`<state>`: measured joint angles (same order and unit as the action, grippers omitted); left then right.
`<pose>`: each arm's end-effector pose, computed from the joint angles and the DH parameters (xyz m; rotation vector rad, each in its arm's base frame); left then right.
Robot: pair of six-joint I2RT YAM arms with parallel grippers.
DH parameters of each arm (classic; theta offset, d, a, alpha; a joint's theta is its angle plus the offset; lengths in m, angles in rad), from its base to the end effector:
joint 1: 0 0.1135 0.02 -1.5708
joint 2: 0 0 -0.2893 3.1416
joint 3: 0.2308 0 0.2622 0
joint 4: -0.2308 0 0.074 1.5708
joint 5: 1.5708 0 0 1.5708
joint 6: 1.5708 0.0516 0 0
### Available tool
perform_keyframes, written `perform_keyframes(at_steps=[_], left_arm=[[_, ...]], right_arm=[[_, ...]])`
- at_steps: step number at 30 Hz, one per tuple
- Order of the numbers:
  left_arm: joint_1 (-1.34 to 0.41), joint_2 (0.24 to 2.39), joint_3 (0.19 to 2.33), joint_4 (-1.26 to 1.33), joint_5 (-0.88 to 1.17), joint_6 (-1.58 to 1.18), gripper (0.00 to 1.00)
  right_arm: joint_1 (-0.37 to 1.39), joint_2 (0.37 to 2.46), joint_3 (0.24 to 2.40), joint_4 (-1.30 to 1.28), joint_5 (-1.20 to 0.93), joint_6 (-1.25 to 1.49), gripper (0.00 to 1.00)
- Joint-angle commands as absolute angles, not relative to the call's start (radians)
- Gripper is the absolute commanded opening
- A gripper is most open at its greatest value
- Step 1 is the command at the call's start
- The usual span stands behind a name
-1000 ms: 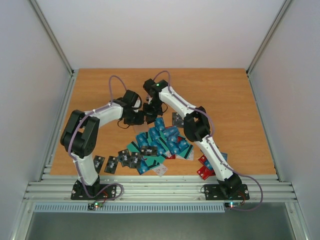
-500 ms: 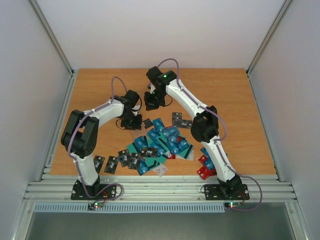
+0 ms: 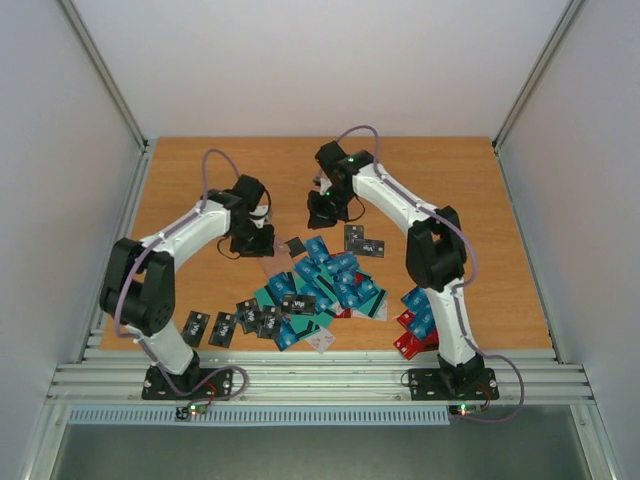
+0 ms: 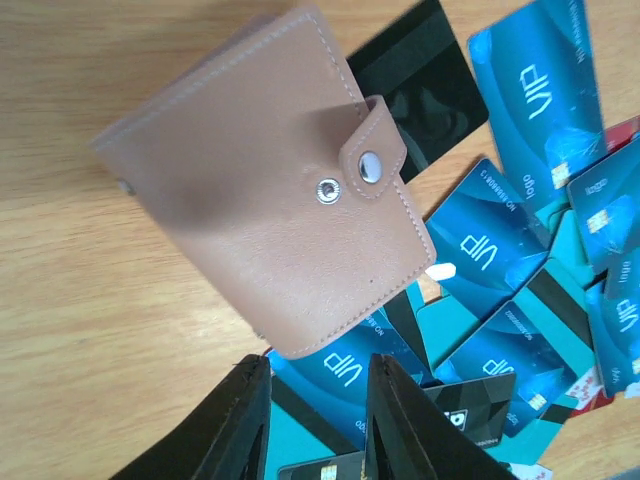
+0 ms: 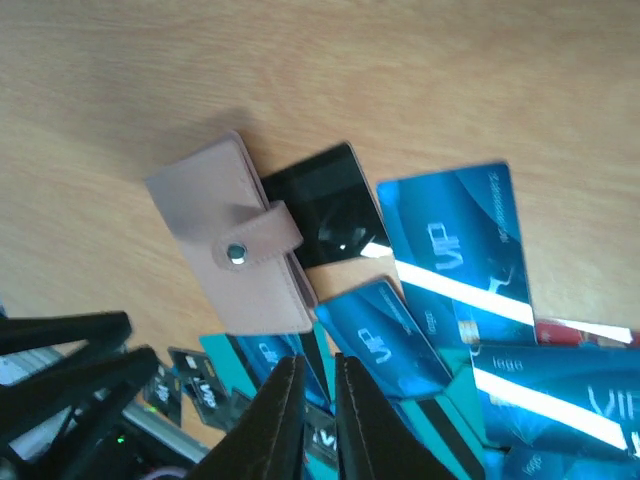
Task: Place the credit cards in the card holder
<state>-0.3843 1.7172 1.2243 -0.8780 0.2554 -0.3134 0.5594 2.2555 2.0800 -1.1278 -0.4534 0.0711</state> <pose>0.3104 -0.1396 0.2103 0.1452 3.0028 -0.4658 0.4089 0.2827 0.2360 -0.7973 2.8240 0.7655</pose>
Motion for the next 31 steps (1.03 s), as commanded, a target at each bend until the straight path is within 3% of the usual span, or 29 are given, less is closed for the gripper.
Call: perform_keyframes(at_steps=[1, 4, 7, 8, 10, 14, 18, 31], left_arm=[[-0.335, 1.614, 1.216, -0.892, 0.267, -0.317, 0.3], [-0.301, 1.56, 1.257, -0.904, 0.256, -0.296, 0.31], [-0.256, 1.507, 1.301, -0.903, 0.249, -0.263, 0.36], [-0.241, 1.49, 1.312, -0.894, 0.249, -0.256, 0.43], [-0.212, 1.454, 1.33, -0.873, 0.238, -0.23, 0.63], [-0.179, 1.409, 1.35, -0.834, 0.157, -0.161, 0.98], [-0.163, 1.383, 1.354, -0.799, -0.024, -0.125, 0.99], [-0.14, 1.186, 1.176, -0.625, -0.043, -0.178, 0.99]], right_arm=[[0.506, 2.025, 1.876, -0.915, -0.549, 0.019, 0.15], [0.458, 1.87, 1.779, -0.841, -0.549, -0.034, 0.31], [0.407, 1.721, 1.741, -0.836, -0.485, -0.088, 0.56], [0.391, 1.673, 1.728, -0.831, -0.452, -0.109, 0.64], [0.362, 1.587, 1.7, -0.812, -0.372, -0.131, 0.95], [0.354, 1.489, 1.661, -0.734, -0.157, -0.132, 0.99], [0.354, 1.455, 1.672, -0.705, -0.115, -0.205, 0.98], [0.353, 1.396, 1.658, -0.775, -0.122, -0.243, 0.99]])
